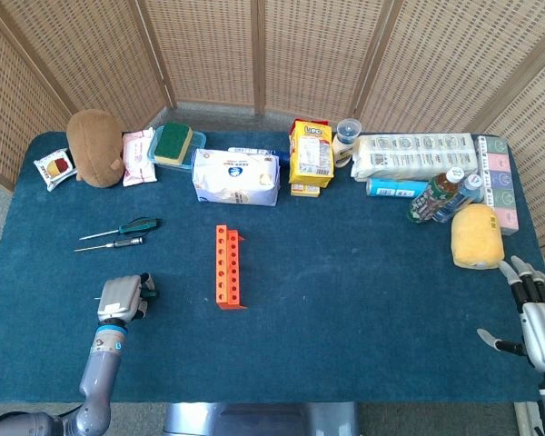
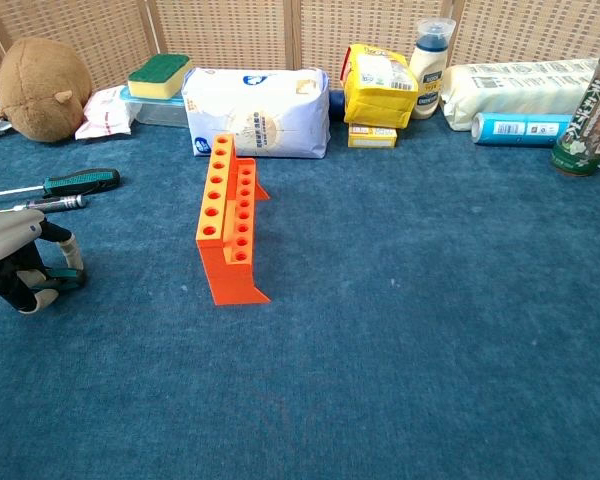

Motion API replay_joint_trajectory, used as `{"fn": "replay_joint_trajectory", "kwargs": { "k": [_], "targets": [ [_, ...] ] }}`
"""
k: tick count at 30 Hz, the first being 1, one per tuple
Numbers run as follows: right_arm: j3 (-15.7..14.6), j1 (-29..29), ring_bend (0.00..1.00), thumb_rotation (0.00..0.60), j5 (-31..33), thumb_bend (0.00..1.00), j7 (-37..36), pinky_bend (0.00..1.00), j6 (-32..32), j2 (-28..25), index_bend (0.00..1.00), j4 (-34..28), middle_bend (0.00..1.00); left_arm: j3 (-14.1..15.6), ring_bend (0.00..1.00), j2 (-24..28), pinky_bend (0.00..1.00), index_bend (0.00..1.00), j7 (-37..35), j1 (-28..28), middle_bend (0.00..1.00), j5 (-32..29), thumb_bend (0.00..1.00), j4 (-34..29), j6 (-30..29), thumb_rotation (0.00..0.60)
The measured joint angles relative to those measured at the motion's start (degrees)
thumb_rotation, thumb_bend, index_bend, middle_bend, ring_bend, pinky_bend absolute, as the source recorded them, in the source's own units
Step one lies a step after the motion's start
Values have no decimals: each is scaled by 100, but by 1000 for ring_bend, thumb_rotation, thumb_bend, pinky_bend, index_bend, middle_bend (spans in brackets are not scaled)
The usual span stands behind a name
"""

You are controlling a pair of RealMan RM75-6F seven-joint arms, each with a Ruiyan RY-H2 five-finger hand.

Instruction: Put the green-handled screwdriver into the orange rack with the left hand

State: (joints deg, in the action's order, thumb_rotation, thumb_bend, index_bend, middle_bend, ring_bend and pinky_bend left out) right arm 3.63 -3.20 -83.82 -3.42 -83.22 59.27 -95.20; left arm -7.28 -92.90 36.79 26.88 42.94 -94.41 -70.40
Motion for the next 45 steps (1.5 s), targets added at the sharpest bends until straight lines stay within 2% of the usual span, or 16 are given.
{"fn": "replay_joint_trajectory", "kwargs": {
  "k": [7,13,22,28,31,35,45],
  "targets": [
    [-2,-4,0,565,7,4,20,0,13,11,0,3,0,33,1000,230,991,489,-62,-62,1000,203,421,-376,-171,600],
    [-13,-9,0,564,8,4,78,0,31,36,0,6,0,90,1000,701,991,489,-249,-177,1000,598,420,-970,-348,600],
    [-21,-13,0,564,35,4,142,0,60,53,0,-4,0,246,1000,1383,991,488,-1359,-404,1000,1771,429,-1563,-343,600],
    [-22,-22,0,564,47,4,188,0,80,61,0,-13,0,368,1000,1934,991,489,-2605,-552,1000,2713,428,-1881,-236,600],
    [-26,-20,0,563,54,4,222,0,82,68,0,-22,0,425,1000,2140,991,489,-3463,-596,1000,3210,428,-1920,-171,600],
    [-31,-25,0,565,66,4,264,0,103,80,0,-26,0,501,1000,2367,991,489,-4786,-641,1000,3894,429,-1902,-146,600],
    [-26,-45,0,565,155,4,384,0,171,108,0,-46,0,666,1000,2854,991,489,-7962,-447,1000,5084,440,-1827,-14,600]
  ]
}}
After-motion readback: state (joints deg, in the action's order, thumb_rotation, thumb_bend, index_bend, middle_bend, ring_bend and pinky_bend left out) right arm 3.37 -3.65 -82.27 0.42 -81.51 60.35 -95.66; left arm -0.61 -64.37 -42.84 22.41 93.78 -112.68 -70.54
